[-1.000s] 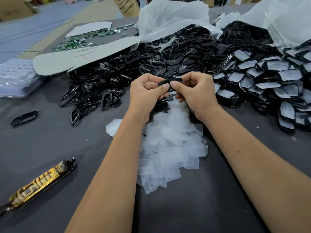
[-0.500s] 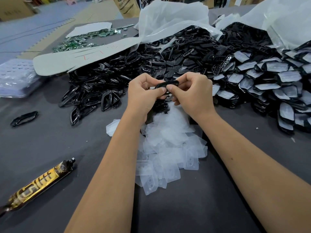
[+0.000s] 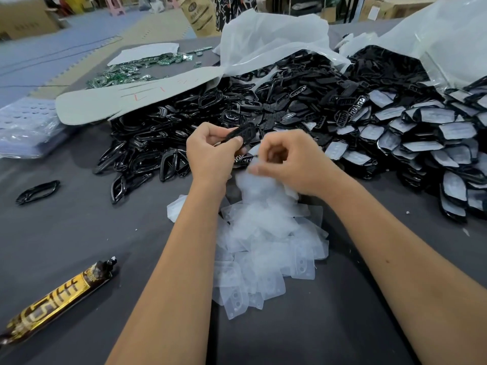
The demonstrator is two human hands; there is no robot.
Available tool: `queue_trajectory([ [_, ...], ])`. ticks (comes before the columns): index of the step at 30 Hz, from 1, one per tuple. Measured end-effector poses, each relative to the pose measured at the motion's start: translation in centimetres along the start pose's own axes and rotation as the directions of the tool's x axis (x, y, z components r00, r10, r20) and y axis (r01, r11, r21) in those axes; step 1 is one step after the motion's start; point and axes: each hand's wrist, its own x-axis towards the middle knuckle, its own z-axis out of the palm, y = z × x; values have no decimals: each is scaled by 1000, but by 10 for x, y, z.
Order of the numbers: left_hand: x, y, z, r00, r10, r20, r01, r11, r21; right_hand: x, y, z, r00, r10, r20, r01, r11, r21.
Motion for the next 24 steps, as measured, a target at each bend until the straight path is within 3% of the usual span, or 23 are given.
queue_trajectory([
  [3,0,0,0,1000,-30,-3,30,999,-30,1,11,1,964,119,-236,-50,959,278],
  [6,0,1,1,999,-53,3,54,995,-86,1,16,3,936,216,-279,-75,895,440],
  [15,-5,11,-1,999,-39,-9,35,955,-294,0,22,3,924,267,-274,-60,808,586],
  [24,-6,5,2,998,-35,57,47,975,-216,0,20,4,919,271,-287,-65,821,567],
])
